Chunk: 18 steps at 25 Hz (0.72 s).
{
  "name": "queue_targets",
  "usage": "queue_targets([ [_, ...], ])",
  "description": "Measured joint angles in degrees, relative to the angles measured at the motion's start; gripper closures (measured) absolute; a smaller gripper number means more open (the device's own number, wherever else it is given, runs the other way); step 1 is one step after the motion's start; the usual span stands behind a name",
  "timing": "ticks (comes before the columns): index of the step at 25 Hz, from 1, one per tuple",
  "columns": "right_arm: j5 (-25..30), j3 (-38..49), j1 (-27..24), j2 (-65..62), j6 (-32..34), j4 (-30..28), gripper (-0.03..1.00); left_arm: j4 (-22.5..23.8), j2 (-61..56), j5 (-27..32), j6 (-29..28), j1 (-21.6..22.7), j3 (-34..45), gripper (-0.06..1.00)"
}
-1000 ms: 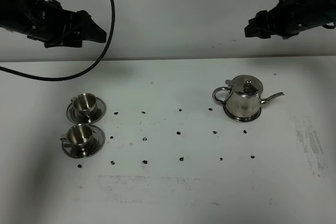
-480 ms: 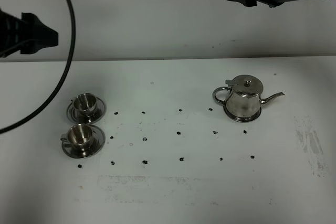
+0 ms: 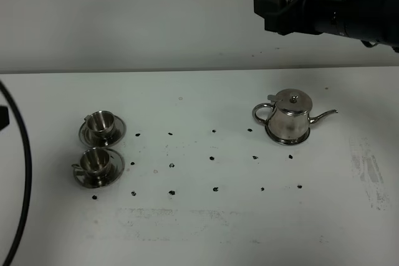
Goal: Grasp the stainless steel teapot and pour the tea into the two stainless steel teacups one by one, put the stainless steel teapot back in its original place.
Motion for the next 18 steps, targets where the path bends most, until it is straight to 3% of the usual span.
queue_targets([
  [4, -3.1, 3.5, 4.1, -2.3, -8.8, 6.3, 0.45, 0.1, -10.3, 6.3, -1.7, 0.0, 4.9, 0.30],
  [11, -5.0, 5.5, 10.0, -2.4, -10.1, 7.3, 0.45, 6.3, -23.6, 19.5, -9.8, 0.0, 6.8, 0.30],
  [18, -7.0, 9.0, 12.5, -2.4, -10.1, 7.4, 0.45, 10.9, -36.3, 21.8, -12.8, 0.0, 14.5, 0.30],
])
